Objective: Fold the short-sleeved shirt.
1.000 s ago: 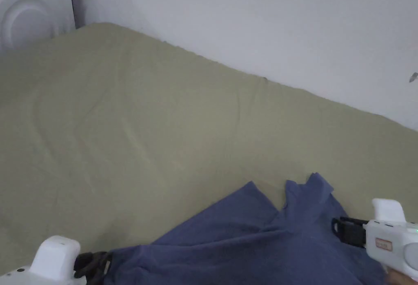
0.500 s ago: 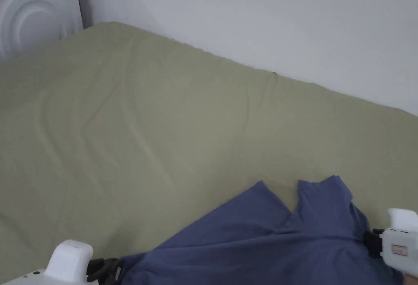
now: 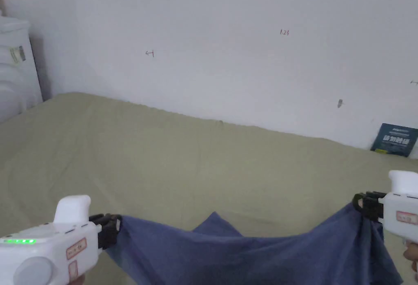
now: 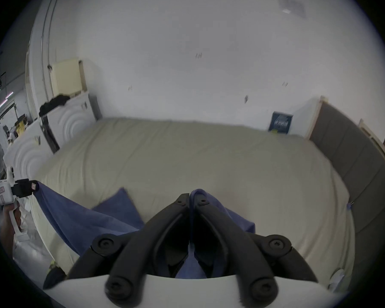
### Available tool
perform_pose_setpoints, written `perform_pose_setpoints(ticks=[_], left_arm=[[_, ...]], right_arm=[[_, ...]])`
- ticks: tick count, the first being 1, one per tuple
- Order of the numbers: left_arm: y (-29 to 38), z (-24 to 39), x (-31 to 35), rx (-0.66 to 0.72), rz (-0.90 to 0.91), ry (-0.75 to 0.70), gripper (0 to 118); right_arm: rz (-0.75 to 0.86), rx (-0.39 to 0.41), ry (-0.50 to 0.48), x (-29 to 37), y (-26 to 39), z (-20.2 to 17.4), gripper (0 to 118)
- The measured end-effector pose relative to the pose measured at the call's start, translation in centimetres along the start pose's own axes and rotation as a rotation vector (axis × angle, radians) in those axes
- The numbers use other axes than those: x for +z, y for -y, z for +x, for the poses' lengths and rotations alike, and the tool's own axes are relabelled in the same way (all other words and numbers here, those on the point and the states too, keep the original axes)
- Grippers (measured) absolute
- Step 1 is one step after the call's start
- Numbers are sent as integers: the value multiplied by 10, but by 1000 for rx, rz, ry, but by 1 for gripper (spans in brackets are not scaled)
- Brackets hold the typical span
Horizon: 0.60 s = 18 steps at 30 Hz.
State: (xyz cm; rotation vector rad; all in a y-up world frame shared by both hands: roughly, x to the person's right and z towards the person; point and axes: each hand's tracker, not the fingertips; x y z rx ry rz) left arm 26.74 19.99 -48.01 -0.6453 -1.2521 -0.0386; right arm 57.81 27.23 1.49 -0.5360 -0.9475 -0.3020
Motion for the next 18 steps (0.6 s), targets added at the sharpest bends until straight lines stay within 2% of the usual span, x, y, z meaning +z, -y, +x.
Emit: perform_pose_setpoints(ticks=[2,5,7,9,12,16,18], left_arm=[[-38,19,1,-31,57,4,0],[-94,49,7,-53,149,34,0],[-131,65,10,-35,207,62,0],[-164,80,14,-19,263,82,0],[-221,111,21,-77,337,69,0],[-287,140,26,-115,393,63,0],[-315,152,29,-133,424,38,0]], right_arm=[[78,-31,36,35,-29,8,4],[200,-119,35,82,-73,24,4],[279,-147,37,114,-101,32,4],[340,-137,52,139,-128,35,4],[444,-113,73,169,-169,43,4],[545,-80,96,189,-216,50,4],[563,-89,91,194,-236,54,4]])
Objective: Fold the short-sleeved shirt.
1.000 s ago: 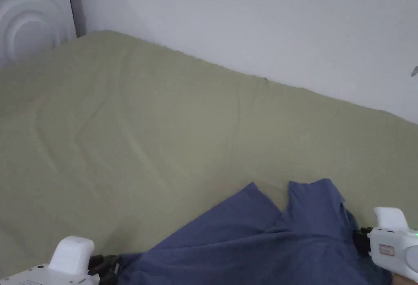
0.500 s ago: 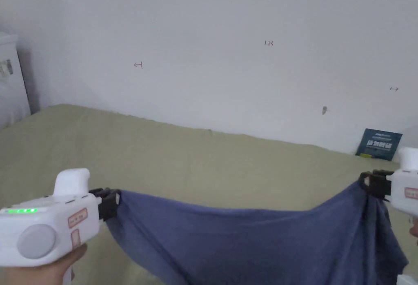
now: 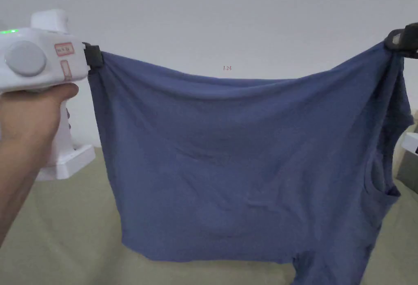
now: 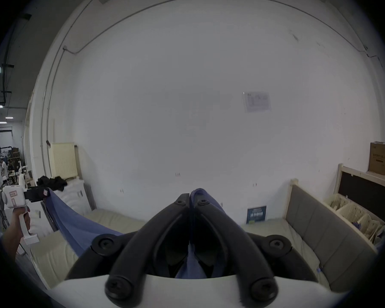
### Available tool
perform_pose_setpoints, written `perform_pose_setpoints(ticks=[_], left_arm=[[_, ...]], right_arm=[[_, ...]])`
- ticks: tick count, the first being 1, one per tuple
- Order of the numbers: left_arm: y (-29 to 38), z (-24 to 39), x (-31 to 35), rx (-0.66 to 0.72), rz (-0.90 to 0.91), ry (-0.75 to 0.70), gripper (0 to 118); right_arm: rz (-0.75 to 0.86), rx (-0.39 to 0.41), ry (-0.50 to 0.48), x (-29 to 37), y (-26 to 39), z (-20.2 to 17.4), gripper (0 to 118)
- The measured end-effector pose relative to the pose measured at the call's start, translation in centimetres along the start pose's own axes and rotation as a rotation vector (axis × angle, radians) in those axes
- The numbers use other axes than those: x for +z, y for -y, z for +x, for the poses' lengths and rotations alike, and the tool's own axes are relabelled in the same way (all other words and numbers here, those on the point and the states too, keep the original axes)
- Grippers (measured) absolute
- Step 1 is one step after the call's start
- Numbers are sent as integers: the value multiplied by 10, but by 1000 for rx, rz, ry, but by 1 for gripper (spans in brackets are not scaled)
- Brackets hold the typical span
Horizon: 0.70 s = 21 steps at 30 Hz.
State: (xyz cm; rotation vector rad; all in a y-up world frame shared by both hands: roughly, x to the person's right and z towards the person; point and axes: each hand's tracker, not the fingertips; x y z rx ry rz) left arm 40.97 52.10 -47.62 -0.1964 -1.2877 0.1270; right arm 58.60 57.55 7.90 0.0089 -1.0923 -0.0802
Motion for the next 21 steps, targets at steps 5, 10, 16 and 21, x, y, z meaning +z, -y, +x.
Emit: perform_pose_setpoints(ticks=[5,10,16,21], left_arm=[[-37,9,-17,-18,19,-41,0],[-12,5,-39,-26,-18,-72,0],[90,-6,-74,-35,-119,-108,0],[131,-18,-64,45,-109,-83,0]], right_arm=[[36,19,21,-18,-24,-1,4],[-5,23,26,-40,11,1,4],[-115,-1,76,-78,110,18,4],[-98,-31,62,-65,135,26,4]])
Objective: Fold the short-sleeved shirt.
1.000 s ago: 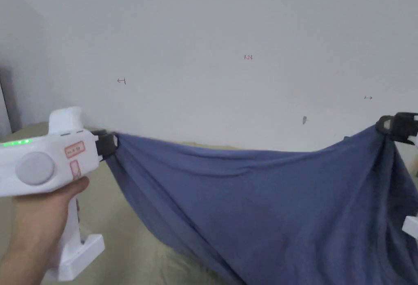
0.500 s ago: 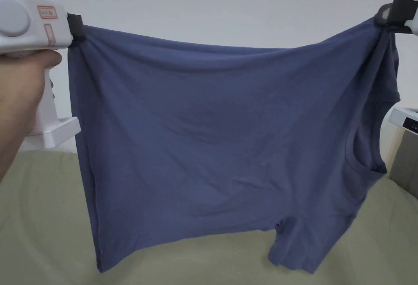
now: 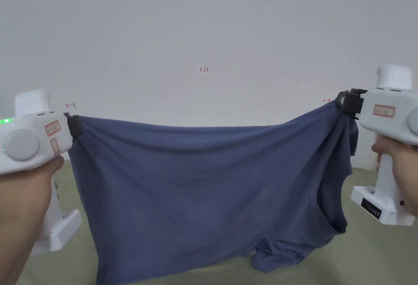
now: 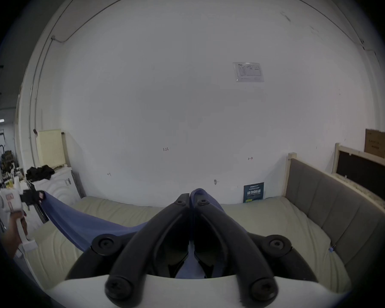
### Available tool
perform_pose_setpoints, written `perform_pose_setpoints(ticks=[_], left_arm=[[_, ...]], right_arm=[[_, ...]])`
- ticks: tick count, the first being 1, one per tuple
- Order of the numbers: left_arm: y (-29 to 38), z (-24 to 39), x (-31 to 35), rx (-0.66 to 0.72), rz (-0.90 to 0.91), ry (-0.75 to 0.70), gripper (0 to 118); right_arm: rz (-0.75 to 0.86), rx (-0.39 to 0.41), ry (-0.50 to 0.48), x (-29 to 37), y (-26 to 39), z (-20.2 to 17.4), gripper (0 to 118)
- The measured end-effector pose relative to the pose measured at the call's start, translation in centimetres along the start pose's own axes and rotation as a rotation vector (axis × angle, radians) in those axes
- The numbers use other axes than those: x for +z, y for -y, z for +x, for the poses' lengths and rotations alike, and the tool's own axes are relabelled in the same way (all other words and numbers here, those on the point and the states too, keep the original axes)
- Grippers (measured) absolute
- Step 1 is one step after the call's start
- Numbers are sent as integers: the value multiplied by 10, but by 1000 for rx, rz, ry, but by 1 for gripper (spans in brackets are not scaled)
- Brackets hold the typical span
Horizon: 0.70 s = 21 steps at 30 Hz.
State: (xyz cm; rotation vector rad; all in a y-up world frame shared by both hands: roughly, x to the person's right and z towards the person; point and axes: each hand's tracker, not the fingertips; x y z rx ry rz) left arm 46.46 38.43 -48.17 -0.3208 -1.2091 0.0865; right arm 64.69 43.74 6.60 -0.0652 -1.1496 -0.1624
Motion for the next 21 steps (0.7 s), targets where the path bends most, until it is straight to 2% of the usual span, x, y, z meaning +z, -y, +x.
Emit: perform_pose_setpoints(ticks=[2,6,9,15,18,21], left_arm=[[9,-5,12,18,-10,7,0],[39,-22,51,59,-33,20,0],[70,-35,89,93,-73,31,0],[164,-54,175,71,-221,14,0],[219,-66,219,39,-290,8,0],[274,-78,246,19,-432,8,0]], right_arm=[[-3,-26,-14,12,6,3,4],[-15,-18,-32,59,29,5,4],[-52,-56,-61,105,63,6,4],[-195,-117,-56,205,173,0,4],[-308,-87,-50,248,242,1,4],[-442,-57,-24,279,309,7,4]])
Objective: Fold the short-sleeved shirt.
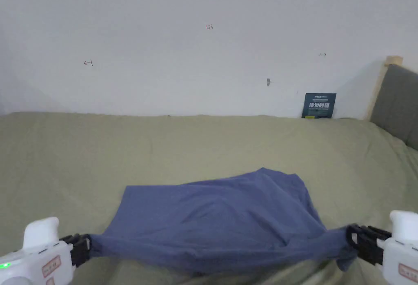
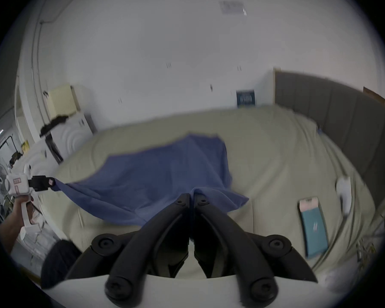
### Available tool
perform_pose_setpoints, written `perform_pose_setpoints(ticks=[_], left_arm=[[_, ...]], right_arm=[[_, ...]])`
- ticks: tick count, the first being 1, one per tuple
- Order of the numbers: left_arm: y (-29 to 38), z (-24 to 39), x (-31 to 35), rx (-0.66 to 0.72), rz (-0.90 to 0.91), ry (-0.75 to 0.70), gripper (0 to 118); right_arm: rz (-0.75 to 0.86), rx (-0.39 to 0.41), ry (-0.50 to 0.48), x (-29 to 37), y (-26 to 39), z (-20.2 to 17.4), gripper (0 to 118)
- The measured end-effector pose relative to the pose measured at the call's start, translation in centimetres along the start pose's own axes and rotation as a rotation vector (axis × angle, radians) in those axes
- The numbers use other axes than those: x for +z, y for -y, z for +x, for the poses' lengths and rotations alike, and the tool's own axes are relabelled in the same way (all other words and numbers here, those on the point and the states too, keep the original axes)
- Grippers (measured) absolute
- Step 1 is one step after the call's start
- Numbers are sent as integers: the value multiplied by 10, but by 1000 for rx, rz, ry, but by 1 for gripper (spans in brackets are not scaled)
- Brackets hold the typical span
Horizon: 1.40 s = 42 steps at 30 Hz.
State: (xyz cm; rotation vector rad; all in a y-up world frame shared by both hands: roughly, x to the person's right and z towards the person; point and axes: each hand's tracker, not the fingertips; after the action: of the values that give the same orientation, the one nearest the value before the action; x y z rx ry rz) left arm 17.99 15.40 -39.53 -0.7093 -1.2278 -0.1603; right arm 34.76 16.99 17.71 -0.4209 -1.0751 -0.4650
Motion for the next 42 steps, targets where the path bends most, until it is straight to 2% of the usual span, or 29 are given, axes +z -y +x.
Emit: perform_pose_setpoints(ticks=[4,6,7,8,9,10,11,12,16,18,20,21,23,24,25,26,28,32,33,34,35,36,38,40,41,42], left_arm=[[61,-16,-26,-30,-221,-17,0],[79,-21,-37,-6,-269,-43,0],[85,-24,-43,7,-299,-32,1],[86,-28,-46,36,-324,-16,7],[84,-33,-45,70,-334,5,23],[79,-35,-40,69,-295,-7,74],[74,-36,-35,56,-263,-17,106],[69,-36,-29,14,-240,-22,117],[60,-31,29,-58,-167,15,116],[66,-31,52,-20,-138,43,115],[78,-32,62,31,-163,38,108],[82,-30,63,41,-163,4,94],[88,-28,64,50,-157,-16,16],[91,-27,62,51,-158,-30,0],[92,-24,53,22,-193,-61,0],[93,-21,48,-2,-207,-93,0],[93,-18,39,-22,-253,-44,0],[88,-7,21,-136,-257,-102,0],[88,-6,16,-137,-261,-105,17],[87,-5,11,-148,-269,-112,70],[87,-4,5,-166,-289,-114,102],[87,-4,-1,-179,-304,-111,109],[89,-2,-10,-203,-295,-119,107],[93,-2,-28,-226,-343,-127,107],[94,-3,-35,-227,-358,-131,104],[93,-3,-40,-227,-373,-135,95]], right_arm=[[-153,-36,40,-13,75,11,4],[-186,-24,43,-18,96,9,4],[-191,-16,48,-20,102,9,4],[-192,-19,48,-21,105,11,7],[-198,-33,43,-23,107,14,21],[-221,-54,52,-24,109,16,67],[-257,-70,59,-24,110,19,96],[-287,-80,39,-22,110,20,106],[-192,21,33,23,104,0,106],[-187,26,18,41,106,-11,106],[-232,15,27,46,108,-17,103],[-287,0,34,44,110,-18,90],[-324,-89,64,44,116,-20,13],[-280,-155,72,45,120,-17,1],[-286,-187,88,42,123,-16,1],[-301,-184,133,39,126,-15,1],[-349,-177,104,34,128,-13,1],[-332,-60,213,33,127,-22,1],[-325,-65,223,34,126,-23,1],[-323,-74,210,35,124,-23,1],[-318,-78,207,35,122,-23,1],[-312,-76,214,34,121,-24,1],[-296,-56,236,32,117,-24,1],[-305,-72,230,29,112,-20,1],[-310,-89,222,27,109,-18,1],[-309,-91,221,26,107,-16,1]])
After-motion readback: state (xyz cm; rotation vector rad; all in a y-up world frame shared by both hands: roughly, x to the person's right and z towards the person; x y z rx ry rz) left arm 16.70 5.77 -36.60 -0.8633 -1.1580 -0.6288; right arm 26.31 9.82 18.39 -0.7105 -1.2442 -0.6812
